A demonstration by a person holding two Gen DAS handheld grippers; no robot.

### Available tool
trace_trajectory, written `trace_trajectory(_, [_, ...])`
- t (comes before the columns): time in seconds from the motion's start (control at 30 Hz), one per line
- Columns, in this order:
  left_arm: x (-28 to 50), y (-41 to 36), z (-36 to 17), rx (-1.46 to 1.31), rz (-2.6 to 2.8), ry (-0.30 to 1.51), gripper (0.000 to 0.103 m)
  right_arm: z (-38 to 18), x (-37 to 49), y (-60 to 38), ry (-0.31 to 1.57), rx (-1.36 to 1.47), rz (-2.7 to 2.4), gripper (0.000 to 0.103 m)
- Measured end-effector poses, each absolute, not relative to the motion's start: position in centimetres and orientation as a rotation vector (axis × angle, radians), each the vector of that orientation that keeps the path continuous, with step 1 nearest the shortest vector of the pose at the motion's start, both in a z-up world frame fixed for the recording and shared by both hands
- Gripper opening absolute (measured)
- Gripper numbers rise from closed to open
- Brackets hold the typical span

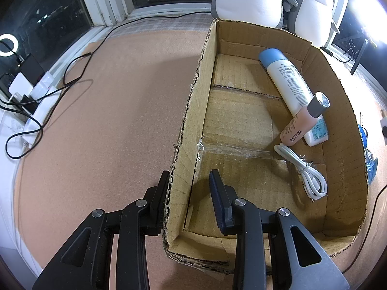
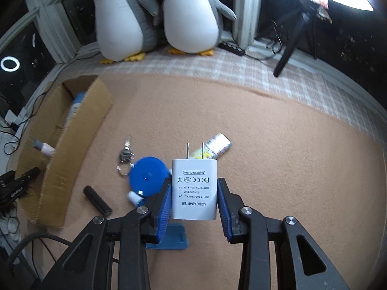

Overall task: Organize rigid objects
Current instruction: 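Carry the white charger with the right gripper into the box and release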

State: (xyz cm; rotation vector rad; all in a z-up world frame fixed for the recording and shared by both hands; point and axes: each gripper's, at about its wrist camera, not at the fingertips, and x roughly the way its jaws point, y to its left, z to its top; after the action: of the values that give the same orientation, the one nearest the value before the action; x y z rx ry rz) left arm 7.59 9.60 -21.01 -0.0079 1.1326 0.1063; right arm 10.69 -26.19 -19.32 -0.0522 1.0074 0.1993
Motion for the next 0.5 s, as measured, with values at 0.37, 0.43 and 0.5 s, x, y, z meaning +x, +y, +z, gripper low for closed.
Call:
trace_trajectory(0.37, [7.6, 9.6, -21.0, -0.010, 0.106, 1.131, 0.031, -15.9, 8.0, -19.0, 0.951, 0.052, 0.410, 0.032])
trace_trajectory(0.43, [7.6, 9.5, -21.0, -0.011, 0.106, 1.131, 0.031, -15.8, 7.6, -17.5, 0.950, 0.071, 0.447, 0.032])
trace_trajectory(0.5, [7.6, 9.5, -21.0, -0.013, 0.106, 1.130, 0.031, -15.9, 7.1, -15.8, 0.953, 0.082, 0.484, 0.032])
